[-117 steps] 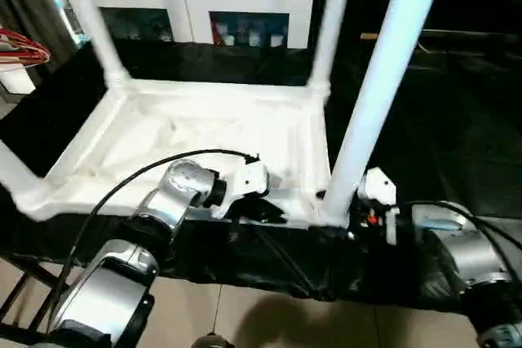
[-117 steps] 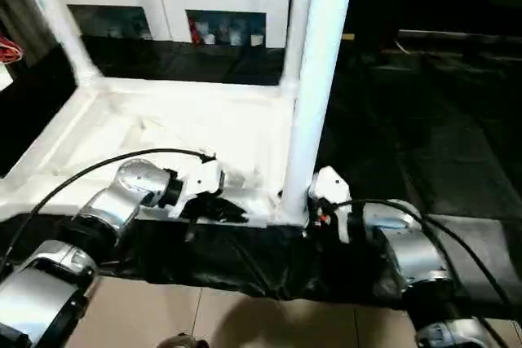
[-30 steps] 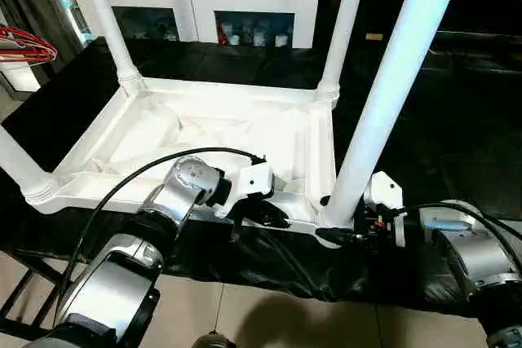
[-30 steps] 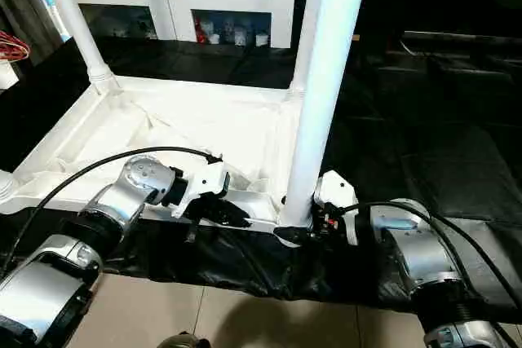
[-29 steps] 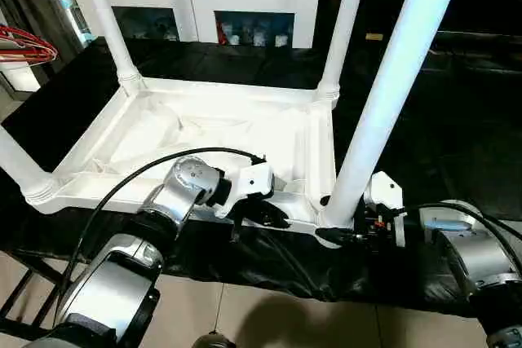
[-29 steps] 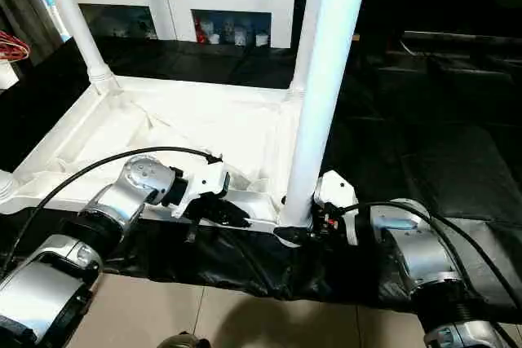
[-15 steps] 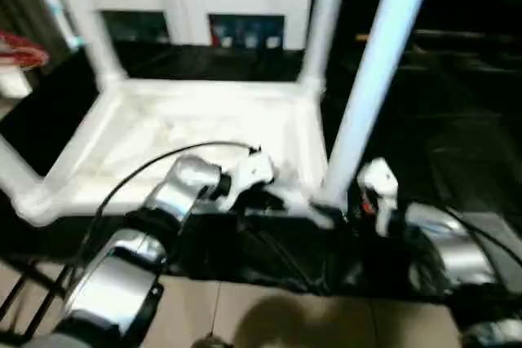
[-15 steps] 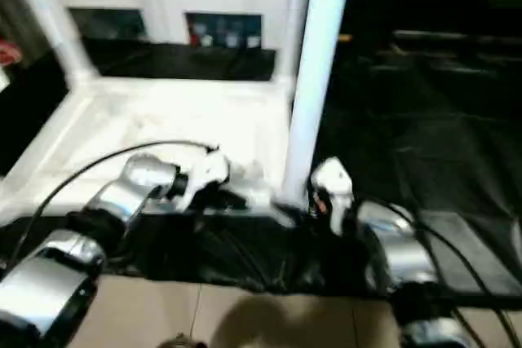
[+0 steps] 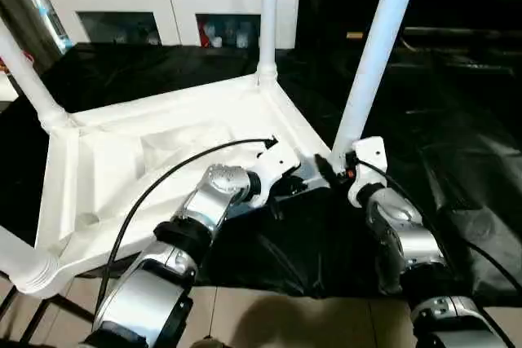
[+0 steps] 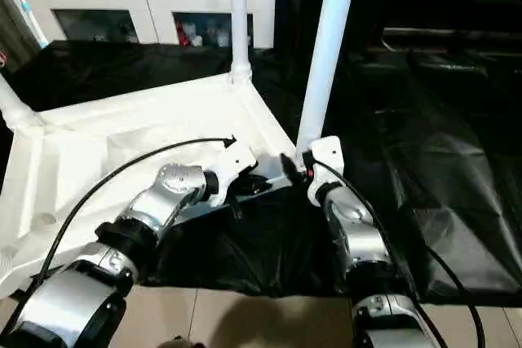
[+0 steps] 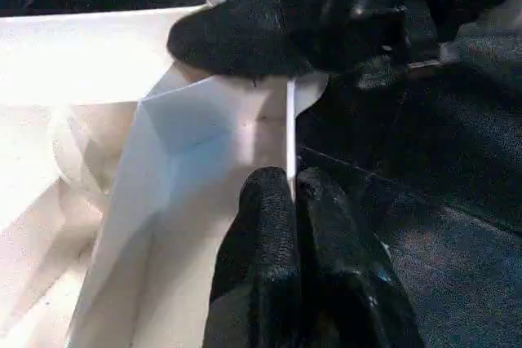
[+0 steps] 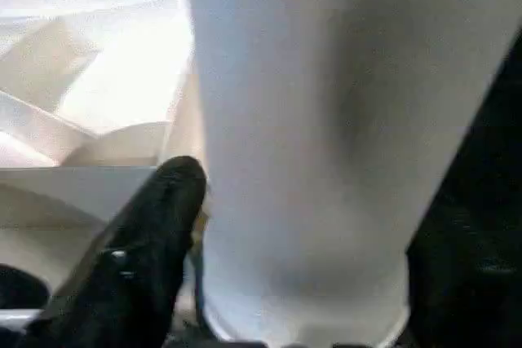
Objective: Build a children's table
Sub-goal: Rotate leg to tighten
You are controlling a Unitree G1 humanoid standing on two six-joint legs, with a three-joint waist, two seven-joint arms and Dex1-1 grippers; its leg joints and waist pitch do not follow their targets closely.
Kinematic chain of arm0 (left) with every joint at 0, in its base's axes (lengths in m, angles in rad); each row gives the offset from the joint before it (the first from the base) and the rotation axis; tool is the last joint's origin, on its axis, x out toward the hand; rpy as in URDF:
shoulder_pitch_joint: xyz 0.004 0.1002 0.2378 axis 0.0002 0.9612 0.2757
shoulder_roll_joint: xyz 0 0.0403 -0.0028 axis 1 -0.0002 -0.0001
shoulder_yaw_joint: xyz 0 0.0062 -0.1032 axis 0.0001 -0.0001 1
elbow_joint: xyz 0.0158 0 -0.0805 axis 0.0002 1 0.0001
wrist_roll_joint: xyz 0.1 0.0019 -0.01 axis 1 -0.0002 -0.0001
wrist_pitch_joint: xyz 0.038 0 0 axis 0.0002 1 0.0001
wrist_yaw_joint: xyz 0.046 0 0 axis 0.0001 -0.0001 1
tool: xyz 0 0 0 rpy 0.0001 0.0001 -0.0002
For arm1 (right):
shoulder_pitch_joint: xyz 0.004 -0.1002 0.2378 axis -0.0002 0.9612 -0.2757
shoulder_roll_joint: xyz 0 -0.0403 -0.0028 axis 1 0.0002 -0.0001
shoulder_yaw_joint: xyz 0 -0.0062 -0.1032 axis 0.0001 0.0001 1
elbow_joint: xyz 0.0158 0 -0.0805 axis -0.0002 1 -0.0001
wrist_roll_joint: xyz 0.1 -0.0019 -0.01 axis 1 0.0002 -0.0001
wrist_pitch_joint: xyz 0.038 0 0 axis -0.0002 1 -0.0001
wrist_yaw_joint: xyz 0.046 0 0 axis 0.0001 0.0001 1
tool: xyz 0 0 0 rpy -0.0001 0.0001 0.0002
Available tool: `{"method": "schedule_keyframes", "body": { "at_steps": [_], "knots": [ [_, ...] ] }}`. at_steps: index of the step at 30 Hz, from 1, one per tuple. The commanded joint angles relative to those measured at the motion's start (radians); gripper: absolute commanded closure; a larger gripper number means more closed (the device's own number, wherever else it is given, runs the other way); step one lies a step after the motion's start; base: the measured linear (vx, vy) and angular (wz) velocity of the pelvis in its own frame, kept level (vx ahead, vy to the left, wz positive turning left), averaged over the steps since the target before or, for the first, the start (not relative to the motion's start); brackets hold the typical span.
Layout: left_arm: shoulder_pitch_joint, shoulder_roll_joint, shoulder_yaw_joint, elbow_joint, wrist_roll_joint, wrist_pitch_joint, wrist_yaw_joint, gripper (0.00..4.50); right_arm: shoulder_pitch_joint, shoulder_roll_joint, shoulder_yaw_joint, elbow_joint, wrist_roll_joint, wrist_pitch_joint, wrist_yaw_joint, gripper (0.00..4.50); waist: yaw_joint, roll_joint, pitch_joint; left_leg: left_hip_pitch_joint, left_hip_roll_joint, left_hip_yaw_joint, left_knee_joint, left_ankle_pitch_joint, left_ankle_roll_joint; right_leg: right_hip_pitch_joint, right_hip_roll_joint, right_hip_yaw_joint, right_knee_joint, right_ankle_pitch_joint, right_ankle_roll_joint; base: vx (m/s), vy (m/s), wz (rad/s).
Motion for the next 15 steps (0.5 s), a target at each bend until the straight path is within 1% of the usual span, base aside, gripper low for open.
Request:
{"method": "schedule_keyframes", "body": {
  "at_steps": [1, 2, 3, 4, 6, 7, 9, 10, 11, 12, 13, 15],
  "knots": [
    [0.001, -0.042, -0.027, -0.058, -0.033, -0.054, -0.049, 4.50, 0.026, 0.038, 0.073, 0.017, 0.000, 0.036, 0.095, 0.76, -0.002, -0.010, -0.058, 0.007, 0.040, -0.019, -0.065, -0.285, 0.050, 0.049, -0.063, 0.038, -0.072, -0.271, -0.182, 0.000, 0.000, 0.00],
    [0.004, -0.030, -0.029, -0.068, -0.038, -0.061, -0.071, 4.50, 0.027, 0.023, 0.080, 0.014, -0.004, 0.031, 0.117, 0.67, -0.002, -0.014, -0.058, 0.007, 0.039, -0.018, -0.064, -0.278, 0.052, 0.049, -0.063, 0.038, -0.070, -0.264, -0.185, 0.000, 0.000, 0.00],
    [0.006, -0.018, -0.030, -0.074, -0.044, -0.062, -0.094, 4.50, 0.028, 0.008, 0.086, 0.012, -0.003, 0.029, 0.148, 0.64, -0.002, -0.016, -0.058, 0.005, 0.039, -0.018, -0.064, -0.274, 0.055, 0.051, -0.064, 0.038, -0.070, -0.263, -0.186, 0.000, 0.000, 0.00],
    [0.010, -0.011, -0.031, -0.084, -0.047, -0.057, -0.107, 4.50, 0.028, -0.002, 0.091, 0.014, -0.002, 0.025, 0.167, 0.64, -0.002, -0.014, -0.058, 0.004, 0.039, -0.017, -0.063, -0.265, 0.061, 0.052, -0.063, 0.037, -0.069, -0.259, -0.185, 0.000, 0.000, 0.00],
    [0.019, 0.023, -0.038, -0.098, -0.058, -0.085, -0.184, 4.50, 0.038, -0.048, 0.118, -0.010, 0.000, 0.008, 0.261, 0.64, 0.000, -0.006, -0.059, 0.005, 0.040, -0.016, -0.060, -0.256, 0.067, 0.050, -0.063, 0.037, -0.068, -0.242, -0.194, 0.000, 0.000, 0.00],
    [0.020, 0.041, -0.043, -0.098, -0.061, -0.100, -0.220, 4.50, 0.049, -0.075, 0.131, -0.038, 0.012, 0.007, 0.322, 0.64, 0.003, -0.008, -0.059, 0.006, 0.042, -0.013, -0.058, -0.246, 0.073, 0.050, -0.061, 0.038, -0.066, -0.220, -0.199, 0.000, 0.000, 0.00],
    [0.020, 0.056, -0.046, -0.096, -0.064, -0.110, -0.249, 4.50, 0.060, -0.095, 0.142, -0.063, 0.022, 0.007, 0.373, 0.64, 0.006, -0.008, -0.060, 0.004, 0.043, -0.013, -0.057, -0.243, 0.083, 0.052, -0.060, 0.037, -0.062, -0.195, -0.206, 0.000, 0.000, 0.00],
    [0.019, 0.068, -0.048, -0.094, -0.066, -0.121, -0.274, 4.50, 0.071, -0.113, 0.152, -0.086, 0.026, 0.004, 0.416, 0.64, 0.006, -0.008, -0.060, 0.004, 0.044, -0.013, -0.057, -0.247, 0.084, 0.051, -0.060, 0.036, -0.062, -0.199, -0.212, 0.000, 0.000, 0.00],
    [0.016, 0.084, -0.050, -0.091, -0.068, -0.127, -0.303, 4.50, 0.087, -0.138, 0.168, -0.120, 0.036, 0.003, 0.480, 0.64, 0.007, -0.011, -0.058, 0.003, 0.043, -0.013, -0.057, -0.256, 0.083, 0.052, -0.061, 0.035, -0.064, -0.216, -0.211, 0.000, 0.000, 0.00],
    [0.014, 0.095, -0.051, -0.089, -0.069, -0.130, -0.322, 4.50, 0.098, -0.154, 0.177, -0.141, 0.042, 0.003, 0.523, 0.64, 0.010, -0.010, -0.057, 0.006, 0.045, -0.013, -0.058, -0.263, 0.085, 0.050, -0.061, 0.036, -0.066, -0.237, -0.206, 0.000, 0.000, 0.00],
    [0.011, 0.104, -0.052, -0.087, -0.070, -0.135, -0.340, 4.50, 0.109, -0.170, 0.186, -0.163, 0.051, 0.004, 0.566, 0.64, 0.011, -0.009, -0.057, 0.005, 0.045, -0.012, -0.058, -0.265, 0.085, 0.050, -0.061, 0.037, -0.066, -0.241, -0.205, 0.000, 0.000, 0.00],
    [0.009, 0.112, -0.052, -0.086, -0.072, -0.138, -0.355, 4.50, 0.117, -0.182, 0.192, -0.180, 0.058, 0.005, 0.604, 0.64, 0.015, -0.010, -0.056, 0.006, 0.047, -0.013, -0.059, -0.272, 0.084, 0.049, -0.062, 0.037, -0.068, -0.259, -0.203, 0.000, 0.000, 0.00]
  ]
}}
